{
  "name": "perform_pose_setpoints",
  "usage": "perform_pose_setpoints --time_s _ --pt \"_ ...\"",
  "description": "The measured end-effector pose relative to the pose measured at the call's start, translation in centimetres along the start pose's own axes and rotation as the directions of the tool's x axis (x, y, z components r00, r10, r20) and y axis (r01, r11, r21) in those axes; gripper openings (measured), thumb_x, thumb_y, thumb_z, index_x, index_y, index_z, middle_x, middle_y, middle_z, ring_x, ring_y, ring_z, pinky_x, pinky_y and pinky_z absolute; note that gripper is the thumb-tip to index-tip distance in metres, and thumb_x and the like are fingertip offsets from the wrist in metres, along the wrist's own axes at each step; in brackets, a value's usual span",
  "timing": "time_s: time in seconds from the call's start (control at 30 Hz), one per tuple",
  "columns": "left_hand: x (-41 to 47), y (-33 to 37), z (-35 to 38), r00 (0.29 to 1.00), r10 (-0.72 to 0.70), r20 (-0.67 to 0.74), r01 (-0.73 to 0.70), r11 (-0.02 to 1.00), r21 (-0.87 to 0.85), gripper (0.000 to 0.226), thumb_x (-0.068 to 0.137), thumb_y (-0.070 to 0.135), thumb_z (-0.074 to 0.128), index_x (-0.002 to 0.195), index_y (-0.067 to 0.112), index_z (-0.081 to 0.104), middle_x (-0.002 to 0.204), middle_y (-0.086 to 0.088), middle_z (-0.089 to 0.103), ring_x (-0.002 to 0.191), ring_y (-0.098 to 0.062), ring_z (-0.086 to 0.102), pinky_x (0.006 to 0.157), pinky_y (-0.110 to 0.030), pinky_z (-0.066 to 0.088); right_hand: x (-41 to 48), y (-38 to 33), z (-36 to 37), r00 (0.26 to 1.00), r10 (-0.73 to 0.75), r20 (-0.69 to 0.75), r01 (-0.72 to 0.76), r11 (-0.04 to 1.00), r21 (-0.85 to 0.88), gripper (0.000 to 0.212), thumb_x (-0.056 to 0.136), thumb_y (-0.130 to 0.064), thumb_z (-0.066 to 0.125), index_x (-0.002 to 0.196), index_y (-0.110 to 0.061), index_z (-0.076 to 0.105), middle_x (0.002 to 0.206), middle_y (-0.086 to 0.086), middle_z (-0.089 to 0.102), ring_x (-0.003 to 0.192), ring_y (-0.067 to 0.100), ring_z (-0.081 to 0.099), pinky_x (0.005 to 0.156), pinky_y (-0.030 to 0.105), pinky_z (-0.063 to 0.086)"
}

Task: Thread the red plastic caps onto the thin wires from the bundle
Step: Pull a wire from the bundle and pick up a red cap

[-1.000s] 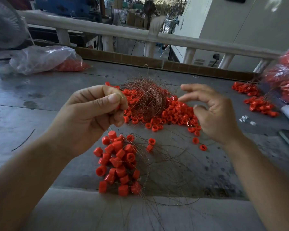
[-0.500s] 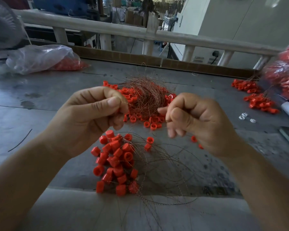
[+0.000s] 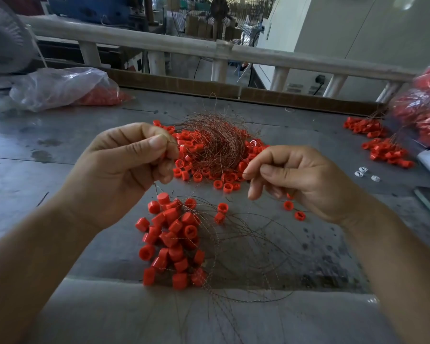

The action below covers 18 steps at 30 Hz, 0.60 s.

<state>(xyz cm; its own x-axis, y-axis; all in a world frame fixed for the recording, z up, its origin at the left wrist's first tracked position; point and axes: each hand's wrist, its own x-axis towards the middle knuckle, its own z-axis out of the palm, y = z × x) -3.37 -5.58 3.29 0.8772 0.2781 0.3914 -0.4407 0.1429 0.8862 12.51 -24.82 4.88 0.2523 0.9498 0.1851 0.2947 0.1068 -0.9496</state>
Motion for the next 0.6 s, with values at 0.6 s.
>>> perform_pose_setpoints --time_s 0.6 --pt "0.0 -1.0 0.6 0.995 -0.075 -0.073 0.086 0.984 0.158 0.024 0.057 0.037 0.077 0.063 0.015 0.070 0.062 0.002 0.062 0.052 -0.008 0.054 0.051 -0.018 0.047 0.1 -0.4 1.1 0.990 -0.012 -0.139 -0.096 0.664 -0.741 0.031 0.086 -0.008 0.057 0.071 -0.035 0.059 0.051 -0.015 0.058 0.048 0.006 0.056 0.047 0.018 0.042"
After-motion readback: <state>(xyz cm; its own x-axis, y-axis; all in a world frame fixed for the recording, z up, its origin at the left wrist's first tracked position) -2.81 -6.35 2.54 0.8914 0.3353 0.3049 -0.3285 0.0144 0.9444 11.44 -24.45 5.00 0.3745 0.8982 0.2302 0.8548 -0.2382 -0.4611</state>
